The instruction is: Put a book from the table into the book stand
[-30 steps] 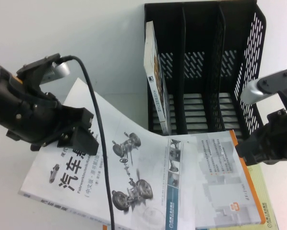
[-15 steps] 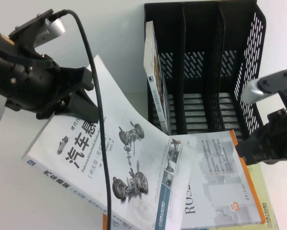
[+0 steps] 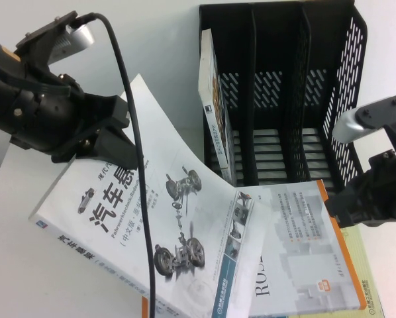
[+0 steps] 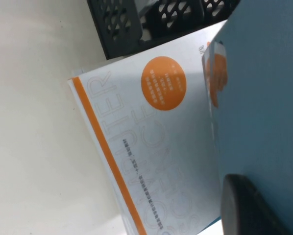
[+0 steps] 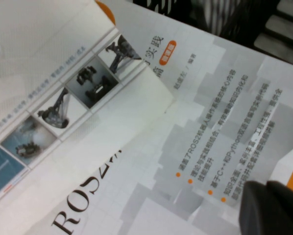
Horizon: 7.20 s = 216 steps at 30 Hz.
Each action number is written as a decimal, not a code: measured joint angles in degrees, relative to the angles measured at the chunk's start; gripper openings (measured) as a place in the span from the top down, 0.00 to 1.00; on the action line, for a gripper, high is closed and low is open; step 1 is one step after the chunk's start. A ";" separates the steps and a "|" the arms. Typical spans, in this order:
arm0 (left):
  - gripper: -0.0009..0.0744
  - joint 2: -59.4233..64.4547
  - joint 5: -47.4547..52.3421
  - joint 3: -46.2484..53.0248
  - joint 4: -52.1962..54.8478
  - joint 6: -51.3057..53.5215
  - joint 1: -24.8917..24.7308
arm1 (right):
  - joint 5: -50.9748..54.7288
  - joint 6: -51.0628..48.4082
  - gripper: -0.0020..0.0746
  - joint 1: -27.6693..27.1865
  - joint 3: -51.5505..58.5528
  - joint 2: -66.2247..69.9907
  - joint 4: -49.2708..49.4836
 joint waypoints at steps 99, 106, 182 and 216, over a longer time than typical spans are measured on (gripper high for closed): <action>0.84 42.14 -15.10 -52.05 19.55 -33.39 -14.32 | 16.31 42.33 0.98 0.00 -10.87 -14.63 -42.47; 0.67 43.66 -17.37 -52.05 18.17 -30.57 -14.32 | 16.89 41.93 0.98 0.00 -10.87 -14.63 -41.05; 0.99 -13.73 -42.21 27.22 42.86 -16.51 -16.98 | -0.85 36.31 0.98 0.00 36.66 -64.26 -25.96; 0.99 -81.24 -51.91 84.21 36.36 -18.82 9.16 | -0.81 36.31 0.98 0.00 36.75 -64.26 -24.87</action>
